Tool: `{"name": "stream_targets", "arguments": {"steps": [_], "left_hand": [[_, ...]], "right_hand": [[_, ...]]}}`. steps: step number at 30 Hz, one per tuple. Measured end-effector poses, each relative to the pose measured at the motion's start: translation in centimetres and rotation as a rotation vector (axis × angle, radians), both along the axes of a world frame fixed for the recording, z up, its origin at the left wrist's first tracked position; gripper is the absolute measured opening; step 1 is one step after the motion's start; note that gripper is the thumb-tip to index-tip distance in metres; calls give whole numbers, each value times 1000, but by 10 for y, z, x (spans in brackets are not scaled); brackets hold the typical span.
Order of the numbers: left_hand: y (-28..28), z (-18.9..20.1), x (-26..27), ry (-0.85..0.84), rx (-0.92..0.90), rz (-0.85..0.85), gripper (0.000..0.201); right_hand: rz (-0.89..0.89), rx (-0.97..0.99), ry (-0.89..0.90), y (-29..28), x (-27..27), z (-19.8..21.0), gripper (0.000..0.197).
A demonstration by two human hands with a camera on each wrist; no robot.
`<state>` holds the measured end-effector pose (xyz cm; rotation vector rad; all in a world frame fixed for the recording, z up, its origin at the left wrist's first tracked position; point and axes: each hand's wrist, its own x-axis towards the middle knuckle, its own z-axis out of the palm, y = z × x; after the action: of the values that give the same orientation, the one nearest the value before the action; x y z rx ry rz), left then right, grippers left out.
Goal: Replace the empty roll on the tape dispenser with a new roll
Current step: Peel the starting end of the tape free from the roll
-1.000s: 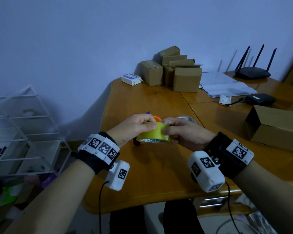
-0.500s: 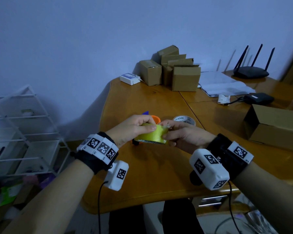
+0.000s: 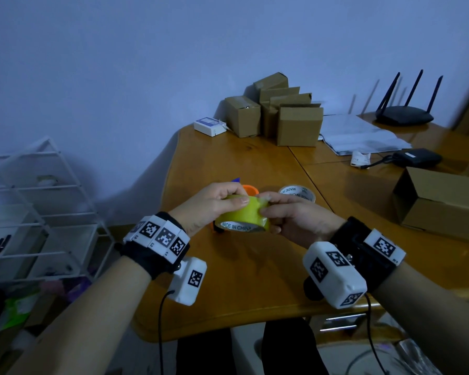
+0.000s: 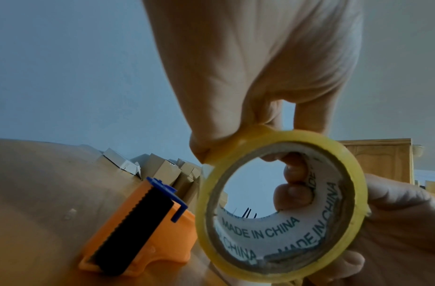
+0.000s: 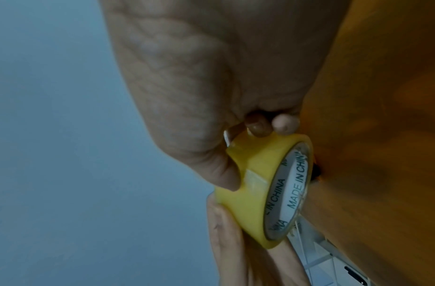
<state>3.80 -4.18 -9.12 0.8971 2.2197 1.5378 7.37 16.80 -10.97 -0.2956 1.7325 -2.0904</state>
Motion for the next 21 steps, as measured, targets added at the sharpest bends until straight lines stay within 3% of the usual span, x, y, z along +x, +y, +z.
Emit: {"name": "stream_targets", "arguments": {"steps": [10,21], "left_hand": [[-4,-4,-2,41,-8,0,22],[-10,-7,-2,40,-18,-21,29]], "right_hand": [[-31,2,-14,-5,0,2,27],[-11,2,-11,-10,0,0,32]]}}
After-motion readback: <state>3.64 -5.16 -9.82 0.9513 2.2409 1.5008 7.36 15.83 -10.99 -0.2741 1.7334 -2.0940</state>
